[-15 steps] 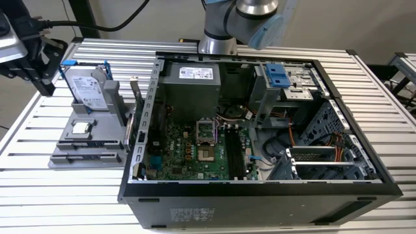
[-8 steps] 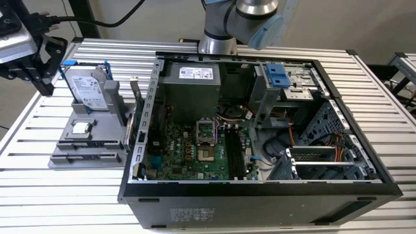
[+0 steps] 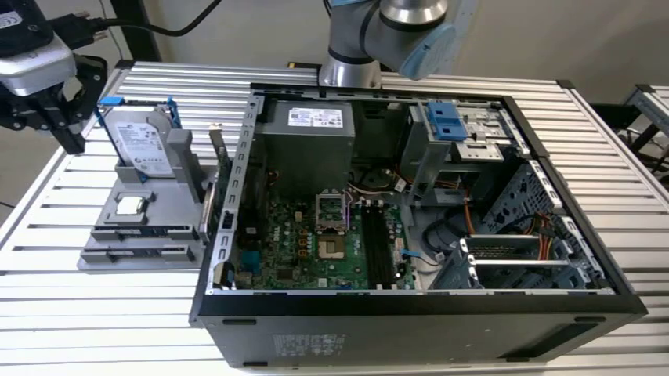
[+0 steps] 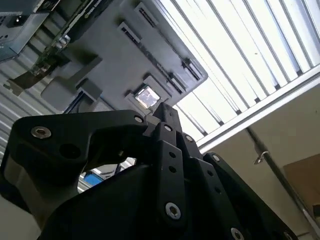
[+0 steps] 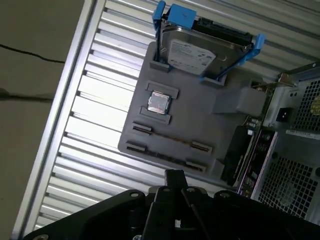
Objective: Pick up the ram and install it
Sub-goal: 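Pick up the ram and move it above insertion slot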
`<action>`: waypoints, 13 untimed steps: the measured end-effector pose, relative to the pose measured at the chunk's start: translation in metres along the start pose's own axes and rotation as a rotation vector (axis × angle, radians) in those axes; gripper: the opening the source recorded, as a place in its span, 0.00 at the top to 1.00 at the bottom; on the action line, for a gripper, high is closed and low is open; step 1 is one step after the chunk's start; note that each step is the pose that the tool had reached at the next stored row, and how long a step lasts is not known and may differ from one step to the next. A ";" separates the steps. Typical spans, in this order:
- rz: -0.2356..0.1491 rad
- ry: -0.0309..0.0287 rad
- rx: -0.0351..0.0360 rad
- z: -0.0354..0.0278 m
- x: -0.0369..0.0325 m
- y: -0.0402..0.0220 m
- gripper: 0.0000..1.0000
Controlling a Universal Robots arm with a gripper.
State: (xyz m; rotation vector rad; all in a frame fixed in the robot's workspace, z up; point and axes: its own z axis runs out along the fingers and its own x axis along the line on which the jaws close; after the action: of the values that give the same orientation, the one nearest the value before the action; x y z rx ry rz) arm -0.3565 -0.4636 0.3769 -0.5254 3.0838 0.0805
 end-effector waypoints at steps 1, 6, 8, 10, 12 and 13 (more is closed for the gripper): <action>-0.018 0.0009 -0.0004 0.0000 0.0000 0.0000 1.00; -0.109 0.0054 -0.0022 0.0000 0.0000 0.0000 1.00; -0.143 0.0070 -0.0030 0.0000 0.0000 0.0000 1.00; -0.179 0.0087 -0.0037 0.0000 0.0000 0.0000 1.00; -0.216 0.0105 -0.0045 0.0000 0.0000 0.0000 1.00; -0.234 0.0114 -0.0049 0.0000 0.0000 0.0000 1.00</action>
State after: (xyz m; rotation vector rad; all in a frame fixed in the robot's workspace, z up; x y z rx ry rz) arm -0.3565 -0.4636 0.3769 -0.8838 3.0071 0.0823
